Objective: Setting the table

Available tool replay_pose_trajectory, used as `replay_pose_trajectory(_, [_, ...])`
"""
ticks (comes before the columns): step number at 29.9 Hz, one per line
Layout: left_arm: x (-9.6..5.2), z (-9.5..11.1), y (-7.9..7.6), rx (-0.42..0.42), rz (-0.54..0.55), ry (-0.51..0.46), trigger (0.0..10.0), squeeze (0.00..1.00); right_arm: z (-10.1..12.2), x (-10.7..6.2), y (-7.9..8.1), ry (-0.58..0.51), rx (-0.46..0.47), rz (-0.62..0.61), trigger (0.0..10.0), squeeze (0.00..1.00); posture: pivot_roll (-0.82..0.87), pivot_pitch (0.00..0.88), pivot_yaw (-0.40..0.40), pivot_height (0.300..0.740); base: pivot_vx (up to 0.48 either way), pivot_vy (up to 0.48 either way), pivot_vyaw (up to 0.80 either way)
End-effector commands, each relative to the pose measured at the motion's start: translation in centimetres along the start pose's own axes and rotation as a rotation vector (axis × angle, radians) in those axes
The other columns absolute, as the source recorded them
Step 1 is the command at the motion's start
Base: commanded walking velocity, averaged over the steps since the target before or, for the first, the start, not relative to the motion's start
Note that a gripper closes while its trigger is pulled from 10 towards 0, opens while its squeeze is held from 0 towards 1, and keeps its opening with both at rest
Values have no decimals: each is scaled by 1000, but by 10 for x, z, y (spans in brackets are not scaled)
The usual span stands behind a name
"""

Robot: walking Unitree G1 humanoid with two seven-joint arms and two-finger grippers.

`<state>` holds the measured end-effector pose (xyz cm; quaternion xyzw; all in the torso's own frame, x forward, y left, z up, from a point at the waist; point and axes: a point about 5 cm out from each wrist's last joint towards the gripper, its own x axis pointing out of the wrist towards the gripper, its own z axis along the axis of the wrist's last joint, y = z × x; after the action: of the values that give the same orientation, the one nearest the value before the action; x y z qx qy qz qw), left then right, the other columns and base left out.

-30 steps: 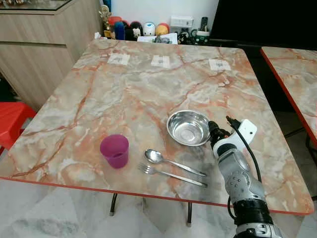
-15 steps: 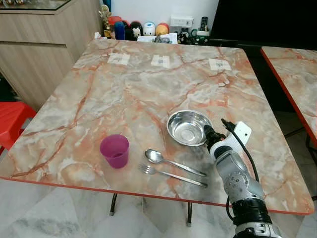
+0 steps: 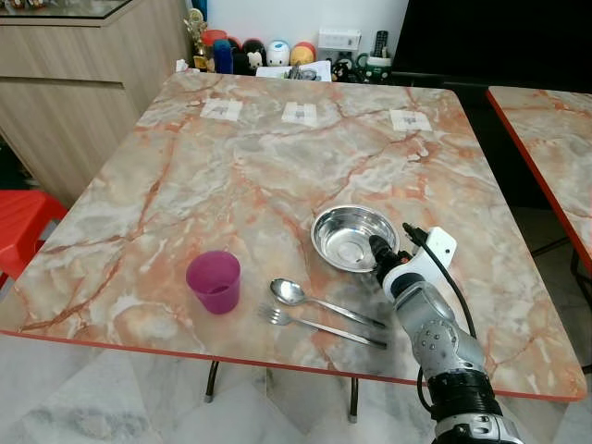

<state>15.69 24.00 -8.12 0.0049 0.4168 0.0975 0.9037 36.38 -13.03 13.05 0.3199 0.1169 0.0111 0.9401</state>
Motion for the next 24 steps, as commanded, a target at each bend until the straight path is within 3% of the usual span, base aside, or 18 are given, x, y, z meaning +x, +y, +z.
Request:
replay_pose_trajectory(1, [-4, -12, 3, 5, 8, 39, 10000, 0, -4, 1, 0, 22, -2, 0, 1569, 0, 91, 191, -28, 740, 0, 0, 0])
replay_pose_trajectory(2, [-4, -12, 3, 5, 8, 39, 10000, 0, -4, 1, 0, 22, -3, 0, 1569, 0, 91, 191, -28, 740, 0, 0, 0])
replay_pose_trajectory(4, [-4, -12, 3, 8, 9, 41, 10000, 0, -4, 1, 0, 22, -2, 1, 0, 0, 91, 191, -28, 740, 0, 0, 0])
replay_pose_trajectory(24, [-5, -15, 4, 15, 10, 54, 10000, 0, -1, 0, 3, -44, 28, 4, 0, 0, 91, 194, -30, 740, 0, 0, 0])
